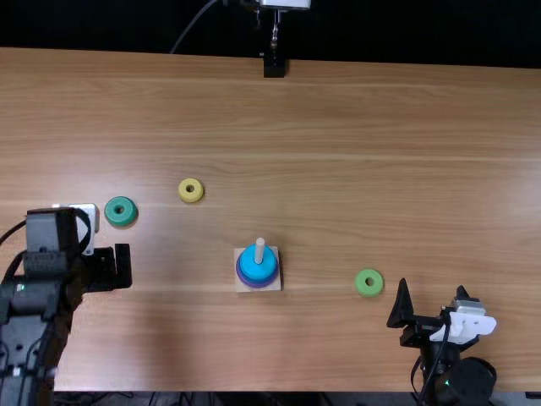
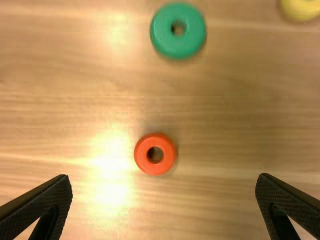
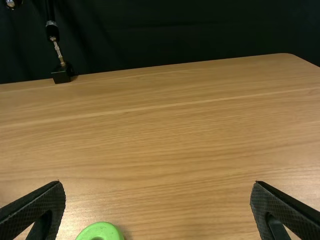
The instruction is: Build the Hanoi tower: stack the rings onto the peg from bottom to top in this color order: purple, dark blue, light blue, dark green, light green, yellow, orange.
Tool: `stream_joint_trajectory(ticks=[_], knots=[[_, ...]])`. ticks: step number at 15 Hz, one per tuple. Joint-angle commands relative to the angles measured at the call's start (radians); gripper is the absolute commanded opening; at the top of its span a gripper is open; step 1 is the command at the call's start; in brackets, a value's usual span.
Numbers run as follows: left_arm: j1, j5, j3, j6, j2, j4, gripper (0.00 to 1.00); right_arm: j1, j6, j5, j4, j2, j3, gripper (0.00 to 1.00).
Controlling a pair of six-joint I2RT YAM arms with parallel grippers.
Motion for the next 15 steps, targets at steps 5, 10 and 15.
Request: stream_joint_trajectory(ticks=[5,10,15], knots=[[-0.001,0.013,0.193,0.007,0.277,0.02,1.0,-0.012,-0.001,0.012,-0.072,-0.013,-0.065,1.0],[-0.021,0.011,0.315,0.012,0.503,0.022,1.0,-0.012,-0.001,0.012,-0.072,-0.013,-0.065,1.0],[-0.055,0.011,0.41,0.01,0.662,0.024,1.0,-0.012,-0.001,0.012,-0.072,-0.013,-0.065,1.0]])
